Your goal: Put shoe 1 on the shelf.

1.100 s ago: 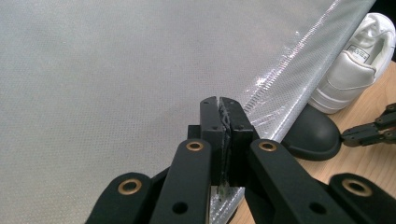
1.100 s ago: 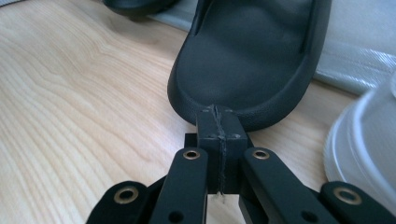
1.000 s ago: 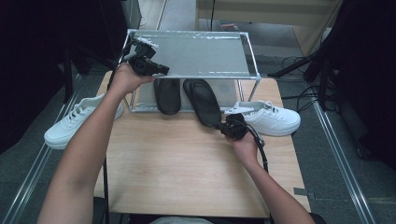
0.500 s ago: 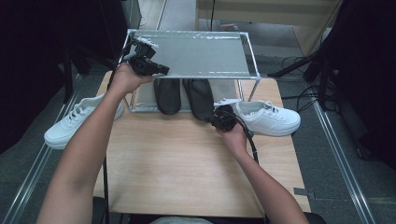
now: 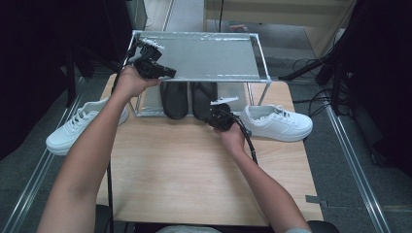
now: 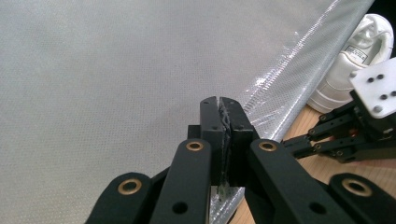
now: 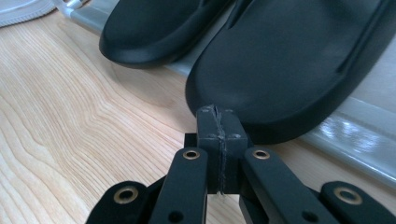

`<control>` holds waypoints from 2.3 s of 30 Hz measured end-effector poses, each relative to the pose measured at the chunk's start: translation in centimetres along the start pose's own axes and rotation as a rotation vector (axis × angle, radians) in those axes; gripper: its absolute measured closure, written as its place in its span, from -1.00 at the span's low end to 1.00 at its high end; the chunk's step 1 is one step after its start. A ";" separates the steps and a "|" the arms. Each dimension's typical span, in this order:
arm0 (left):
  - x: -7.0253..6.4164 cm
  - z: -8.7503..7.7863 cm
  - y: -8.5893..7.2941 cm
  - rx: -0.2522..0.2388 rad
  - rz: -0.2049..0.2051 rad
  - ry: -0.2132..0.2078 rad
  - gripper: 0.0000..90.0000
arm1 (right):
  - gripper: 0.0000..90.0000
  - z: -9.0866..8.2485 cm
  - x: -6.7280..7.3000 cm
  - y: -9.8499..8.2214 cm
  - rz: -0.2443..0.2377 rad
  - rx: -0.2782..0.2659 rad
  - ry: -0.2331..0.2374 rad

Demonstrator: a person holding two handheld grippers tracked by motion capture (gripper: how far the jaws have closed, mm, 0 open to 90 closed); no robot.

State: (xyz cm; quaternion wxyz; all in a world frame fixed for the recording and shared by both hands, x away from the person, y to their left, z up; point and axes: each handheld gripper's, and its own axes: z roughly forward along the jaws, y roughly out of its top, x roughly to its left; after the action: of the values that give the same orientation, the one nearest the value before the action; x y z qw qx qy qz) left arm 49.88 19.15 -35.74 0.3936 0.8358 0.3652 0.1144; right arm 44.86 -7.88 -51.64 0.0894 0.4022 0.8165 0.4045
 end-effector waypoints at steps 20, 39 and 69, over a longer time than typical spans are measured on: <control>0.0 0.0 0.0 0.001 -0.004 -0.001 0.98 | 1.00 -0.8 0.1 0.5 -0.004 -0.038 -0.027; 0.1 0.0 0.0 -0.001 -0.006 -0.004 0.97 | 1.00 0.7 -0.4 0.7 0.034 -0.015 -0.098; -3.8 -4.1 0.3 0.007 0.000 -0.009 -0.12 | 0.39 -6.5 1.1 -2.5 -0.003 -0.076 0.120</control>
State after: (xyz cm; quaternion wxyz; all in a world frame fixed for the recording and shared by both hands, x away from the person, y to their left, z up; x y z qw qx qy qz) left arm 45.35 18.71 -32.39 0.3921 0.8378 0.3638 0.1094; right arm 39.61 -11.72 -48.99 0.0560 0.3725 0.8051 0.4583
